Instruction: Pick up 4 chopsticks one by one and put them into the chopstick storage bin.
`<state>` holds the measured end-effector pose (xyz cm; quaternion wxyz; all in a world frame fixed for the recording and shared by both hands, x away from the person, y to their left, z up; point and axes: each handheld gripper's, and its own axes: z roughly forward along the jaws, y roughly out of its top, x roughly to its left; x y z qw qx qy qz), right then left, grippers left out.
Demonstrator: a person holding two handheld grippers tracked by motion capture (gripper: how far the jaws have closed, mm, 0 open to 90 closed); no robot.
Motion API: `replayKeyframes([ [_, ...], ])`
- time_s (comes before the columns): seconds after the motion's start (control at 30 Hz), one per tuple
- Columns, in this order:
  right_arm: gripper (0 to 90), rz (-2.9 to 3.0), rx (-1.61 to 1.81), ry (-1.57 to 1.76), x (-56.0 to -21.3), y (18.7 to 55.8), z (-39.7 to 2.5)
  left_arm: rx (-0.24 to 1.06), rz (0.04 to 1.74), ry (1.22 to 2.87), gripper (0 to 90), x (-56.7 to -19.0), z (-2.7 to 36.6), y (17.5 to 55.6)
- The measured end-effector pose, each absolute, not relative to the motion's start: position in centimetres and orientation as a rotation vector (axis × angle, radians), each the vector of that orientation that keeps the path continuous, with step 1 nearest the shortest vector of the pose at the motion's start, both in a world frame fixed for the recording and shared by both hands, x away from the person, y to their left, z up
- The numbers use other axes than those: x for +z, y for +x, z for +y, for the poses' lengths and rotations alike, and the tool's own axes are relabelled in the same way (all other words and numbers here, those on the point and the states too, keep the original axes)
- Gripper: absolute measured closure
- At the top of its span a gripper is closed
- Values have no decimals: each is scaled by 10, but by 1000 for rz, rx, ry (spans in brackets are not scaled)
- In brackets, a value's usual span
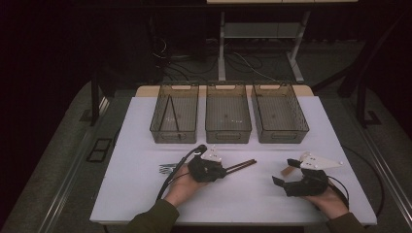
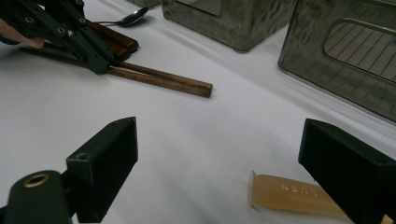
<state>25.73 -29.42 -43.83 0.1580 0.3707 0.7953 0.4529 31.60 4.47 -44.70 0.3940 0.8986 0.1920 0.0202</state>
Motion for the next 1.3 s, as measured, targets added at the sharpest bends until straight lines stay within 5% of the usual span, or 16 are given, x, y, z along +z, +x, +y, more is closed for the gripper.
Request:
replayKeyframes([
  [1.3, 111, 2315, 1292, 1022, -441, 255, -281, 29, 566, 2192, 847, -403, 88, 312],
])
